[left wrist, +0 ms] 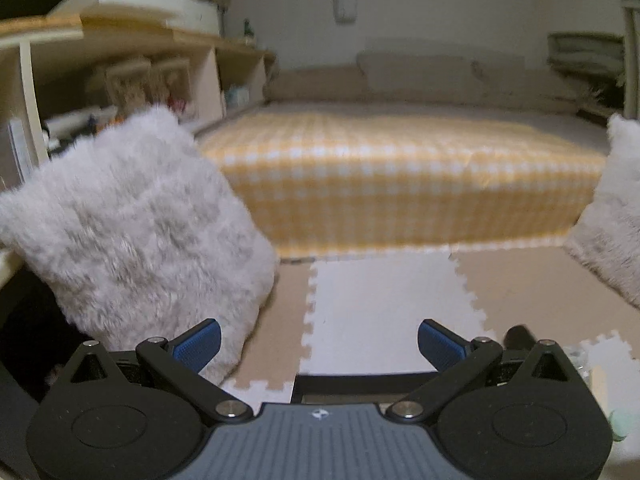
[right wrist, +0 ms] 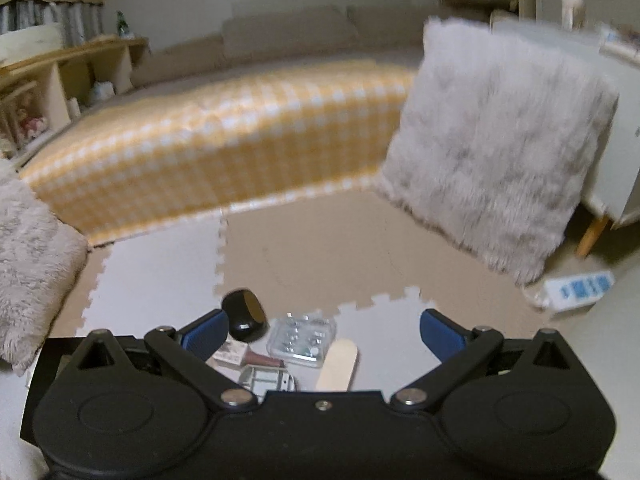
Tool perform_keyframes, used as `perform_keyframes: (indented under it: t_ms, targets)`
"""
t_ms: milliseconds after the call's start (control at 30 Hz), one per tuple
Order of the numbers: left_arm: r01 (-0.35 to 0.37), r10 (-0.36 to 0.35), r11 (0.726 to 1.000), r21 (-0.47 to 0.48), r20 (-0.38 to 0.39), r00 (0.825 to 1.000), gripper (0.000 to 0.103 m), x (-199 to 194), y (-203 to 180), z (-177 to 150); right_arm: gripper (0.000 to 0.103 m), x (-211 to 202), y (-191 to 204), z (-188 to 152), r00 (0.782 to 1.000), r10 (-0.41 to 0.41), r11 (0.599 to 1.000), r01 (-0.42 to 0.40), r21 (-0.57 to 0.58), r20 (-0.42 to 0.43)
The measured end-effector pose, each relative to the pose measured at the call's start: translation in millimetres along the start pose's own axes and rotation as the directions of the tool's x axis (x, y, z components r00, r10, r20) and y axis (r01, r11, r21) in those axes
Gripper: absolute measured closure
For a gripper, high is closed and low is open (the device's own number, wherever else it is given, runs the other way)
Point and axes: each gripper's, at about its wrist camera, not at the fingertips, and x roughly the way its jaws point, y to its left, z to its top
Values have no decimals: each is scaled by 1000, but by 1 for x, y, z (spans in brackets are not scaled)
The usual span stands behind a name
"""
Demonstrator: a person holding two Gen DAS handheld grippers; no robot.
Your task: Organize rigid objects
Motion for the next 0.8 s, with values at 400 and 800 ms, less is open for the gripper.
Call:
perform_keyframes:
  t_ms: [400,800]
  targets:
    - [44,-44,999,-7,-200,979,28,57,33,-25,38,99,-27,-12,955,39,992,-2,124,-293]
    - [83,-92,996,-40,-412,906,92,95,58,-45,49,146,-23,-29,897,72,977,25,212,-436]
